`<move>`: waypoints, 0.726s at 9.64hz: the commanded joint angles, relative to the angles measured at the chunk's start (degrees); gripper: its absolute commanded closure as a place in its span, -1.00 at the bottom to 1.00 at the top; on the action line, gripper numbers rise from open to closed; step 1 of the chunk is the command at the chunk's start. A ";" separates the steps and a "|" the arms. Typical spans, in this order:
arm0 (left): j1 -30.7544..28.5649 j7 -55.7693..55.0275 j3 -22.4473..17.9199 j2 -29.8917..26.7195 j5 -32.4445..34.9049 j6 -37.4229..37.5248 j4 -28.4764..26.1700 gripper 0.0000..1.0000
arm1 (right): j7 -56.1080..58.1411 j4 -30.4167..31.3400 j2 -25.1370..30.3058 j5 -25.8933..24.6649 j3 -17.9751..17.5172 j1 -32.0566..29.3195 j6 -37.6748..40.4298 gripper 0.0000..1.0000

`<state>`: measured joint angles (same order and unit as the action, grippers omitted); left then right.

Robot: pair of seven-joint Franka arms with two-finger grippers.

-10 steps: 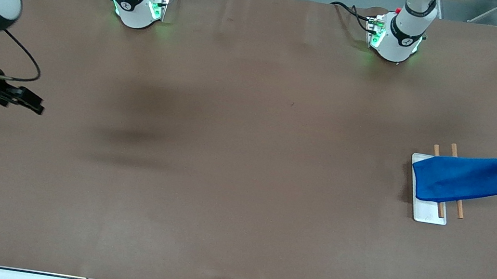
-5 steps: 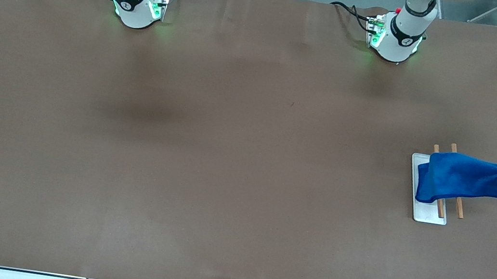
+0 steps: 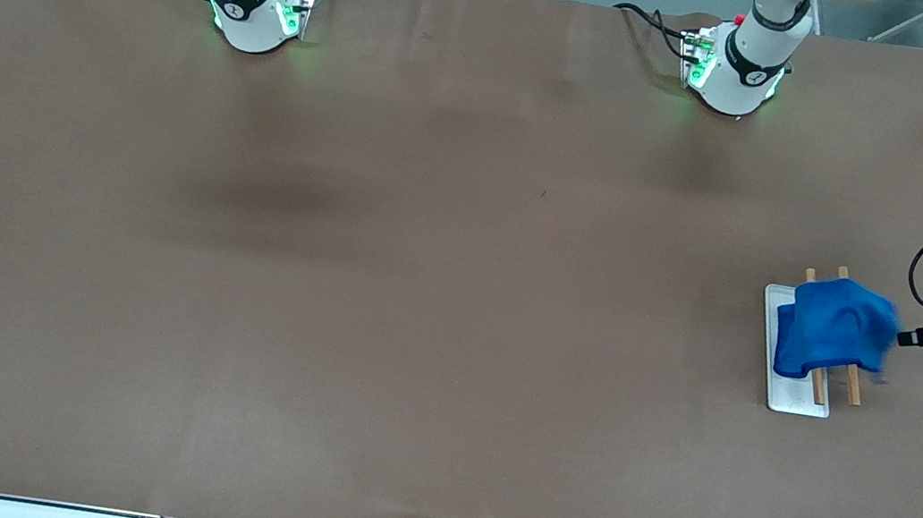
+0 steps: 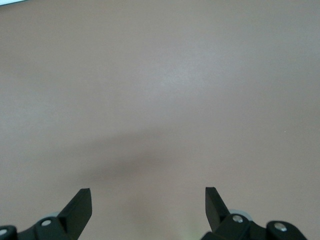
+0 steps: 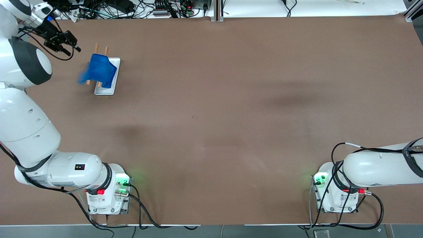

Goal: Right arm passes towel to left arm to hang
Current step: 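Lower the towel over the rods and open the left gripper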

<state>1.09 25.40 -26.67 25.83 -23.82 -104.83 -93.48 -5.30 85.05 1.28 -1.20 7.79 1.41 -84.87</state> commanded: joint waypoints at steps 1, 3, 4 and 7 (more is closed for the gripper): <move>-0.21 -5.07 5.46 -4.01 9.00 -0.99 -0.65 -0.95 | 0.55 -0.41 0.22 -0.03 -0.49 -0.18 -0.64 -1.00; -0.21 -10.44 12.49 -11.73 18.58 -0.47 -1.79 -0.96 | 0.38 -0.32 0.13 0.06 -0.49 -0.18 -2.50 -1.00; -0.39 -13.59 15.57 -15.42 20.81 -0.38 -3.36 -1.00 | 0.38 -0.32 0.13 0.06 -0.58 -0.18 -2.24 -1.00; -0.56 -16.52 20.95 -19.06 21.96 9.94 3.08 -1.00 | 0.29 -0.32 0.13 0.06 -0.58 0.08 -1.97 -1.00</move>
<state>1.18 9.25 -7.21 6.77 -3.34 -98.99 -92.39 -5.23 84.96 1.27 -1.19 7.39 1.51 -87.14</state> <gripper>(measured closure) 0.000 0.000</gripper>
